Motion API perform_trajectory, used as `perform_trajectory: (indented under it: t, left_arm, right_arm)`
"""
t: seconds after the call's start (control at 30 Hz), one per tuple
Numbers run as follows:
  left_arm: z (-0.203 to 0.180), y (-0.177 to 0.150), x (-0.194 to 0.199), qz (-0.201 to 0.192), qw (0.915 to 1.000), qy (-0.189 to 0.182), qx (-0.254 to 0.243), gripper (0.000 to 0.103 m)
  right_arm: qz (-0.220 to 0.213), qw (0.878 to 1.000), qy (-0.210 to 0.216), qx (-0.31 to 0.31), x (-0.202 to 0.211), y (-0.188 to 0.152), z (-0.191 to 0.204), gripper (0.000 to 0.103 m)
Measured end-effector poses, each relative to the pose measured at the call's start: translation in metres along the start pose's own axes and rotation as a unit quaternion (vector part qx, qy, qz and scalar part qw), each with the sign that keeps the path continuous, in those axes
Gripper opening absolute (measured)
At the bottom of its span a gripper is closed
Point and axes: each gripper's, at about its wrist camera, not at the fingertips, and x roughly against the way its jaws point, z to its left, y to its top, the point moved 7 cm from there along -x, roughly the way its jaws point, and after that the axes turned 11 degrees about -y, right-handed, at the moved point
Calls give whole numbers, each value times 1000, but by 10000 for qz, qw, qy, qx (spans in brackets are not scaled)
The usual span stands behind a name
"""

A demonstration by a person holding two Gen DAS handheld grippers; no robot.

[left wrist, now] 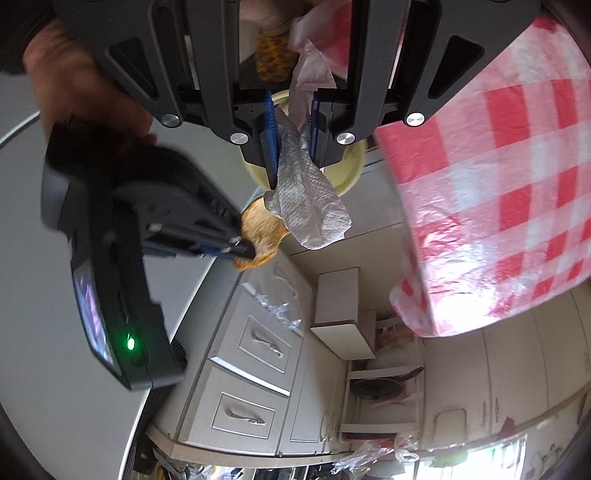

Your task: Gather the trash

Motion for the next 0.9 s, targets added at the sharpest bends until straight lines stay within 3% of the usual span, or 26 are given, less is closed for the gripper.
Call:
perform_trajectory:
  t: [0.13, 0.37, 0.4, 0.5, 0.53, 0.63, 0.9]
  left_arm:
    - [7, 8, -26, 24, 9979, -337, 544, 11]
    - [27, 6, -70, 334, 9899, -595, 1245, 13]
    - [29, 5, -75, 388, 9897, -556, 1263, 14]
    - [37, -2, -88, 547, 9878, -440, 1391, 26]
    - [39, -3, -89, 579, 9874, -398, 1417, 32]
    - [44, -8, -92, 646, 9866, -359, 1457, 41]
    - [42, -6, -67, 595, 9884, -267, 1373, 44]
  right_arm:
    - [284, 9995, -86, -131, -18, -7, -12, 6]
    - [905, 9933, 228, -678, -54, -24, -28, 7]
    - [1036, 9911, 302, -785, -60, -28, -30, 9]
    - [1262, 9846, 436, -1127, -67, -35, -36, 35]
    - [1293, 9834, 428, -1196, -67, -36, -38, 36]
    - [1278, 9817, 437, -1341, -64, -35, -43, 38]
    - [714, 9814, 567, -1691, -30, -7, -53, 50]
